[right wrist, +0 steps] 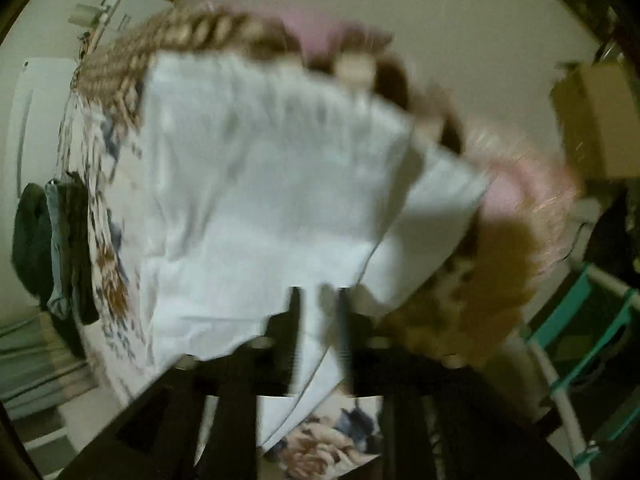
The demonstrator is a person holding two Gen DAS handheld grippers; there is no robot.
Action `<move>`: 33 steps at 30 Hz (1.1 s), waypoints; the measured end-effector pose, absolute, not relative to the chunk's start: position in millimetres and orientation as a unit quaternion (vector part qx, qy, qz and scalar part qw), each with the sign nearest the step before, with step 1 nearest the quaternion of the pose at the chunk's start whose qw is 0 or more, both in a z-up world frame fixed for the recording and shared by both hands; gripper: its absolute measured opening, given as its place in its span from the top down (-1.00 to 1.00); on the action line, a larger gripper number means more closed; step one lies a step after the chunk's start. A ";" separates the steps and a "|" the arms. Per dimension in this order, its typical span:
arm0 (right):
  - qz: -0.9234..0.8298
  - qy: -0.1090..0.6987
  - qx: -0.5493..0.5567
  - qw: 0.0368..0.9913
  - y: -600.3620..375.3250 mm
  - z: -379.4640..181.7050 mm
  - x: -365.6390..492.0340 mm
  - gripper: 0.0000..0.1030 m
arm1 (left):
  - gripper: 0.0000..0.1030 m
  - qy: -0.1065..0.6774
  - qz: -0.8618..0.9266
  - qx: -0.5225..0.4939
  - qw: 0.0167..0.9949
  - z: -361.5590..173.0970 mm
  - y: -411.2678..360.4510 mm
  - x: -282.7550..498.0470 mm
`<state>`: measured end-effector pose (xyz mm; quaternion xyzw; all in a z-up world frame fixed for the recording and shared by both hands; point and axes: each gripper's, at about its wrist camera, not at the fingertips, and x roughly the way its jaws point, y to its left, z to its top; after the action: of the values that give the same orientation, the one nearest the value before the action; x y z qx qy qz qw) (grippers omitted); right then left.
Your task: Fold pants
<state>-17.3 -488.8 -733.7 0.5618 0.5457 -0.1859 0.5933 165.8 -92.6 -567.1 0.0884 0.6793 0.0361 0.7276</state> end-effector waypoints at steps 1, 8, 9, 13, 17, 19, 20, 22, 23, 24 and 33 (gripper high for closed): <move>-0.187 0.547 0.566 0.588 -487.0 -742.4 -18.9 0.27 | -0.85 0.681 0.036 0.087 0.726 -569.6 -93.8 163.8; -0.229 0.514 0.564 0.604 -486.4 -742.0 -22.5 0.78 | -0.85 0.681 0.034 0.090 0.726 -574.0 -89.8 158.2; -0.228 0.508 0.554 0.619 -483.3 -729.1 -26.3 0.80 | -0.85 0.681 0.034 0.088 0.726 -573.6 -88.1 157.2; -0.240 0.496 0.530 0.644 -477.7 -693.0 -50.1 0.81 | -0.85 0.676 0.032 0.085 0.731 -567.3 -87.7 151.3; -0.232 0.582 0.493 0.604 -471.9 -726.4 -42.1 0.62 | -0.85 0.681 0.036 0.079 0.727 -566.4 -80.0 148.9; -0.223 0.615 0.492 0.574 -462.4 -737.5 -26.7 0.46 | -0.85 0.679 0.040 0.075 0.729 -557.7 -77.6 159.8; -0.230 0.621 0.473 0.581 -461.3 -722.3 -26.4 0.27 | -0.85 0.677 0.042 0.074 0.731 -554.6 -71.3 163.1; -0.234 0.624 0.426 0.612 -454.2 -685.3 -20.1 0.05 | -0.85 0.665 0.048 0.065 0.742 -542.5 -56.9 167.3; -0.225 0.622 0.401 0.634 -445.4 -662.0 -13.7 -0.10 | -0.85 0.659 0.055 0.061 0.748 -536.2 -47.2 169.3; -0.197 0.623 0.378 0.656 -428.9 -638.3 -1.6 -0.27 | -0.85 0.653 0.063 0.056 0.752 -529.9 -34.1 171.7; 0.244 0.696 0.239 0.632 -149.4 -604.0 201.8 -0.32 | -0.85 0.629 0.175 0.016 0.757 -533.2 109.3 202.7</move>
<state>201.8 -149.4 -604.0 0.2387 0.6961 0.2437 0.6318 202.7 109.3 -533.2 0.0163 0.6293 0.1754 0.7569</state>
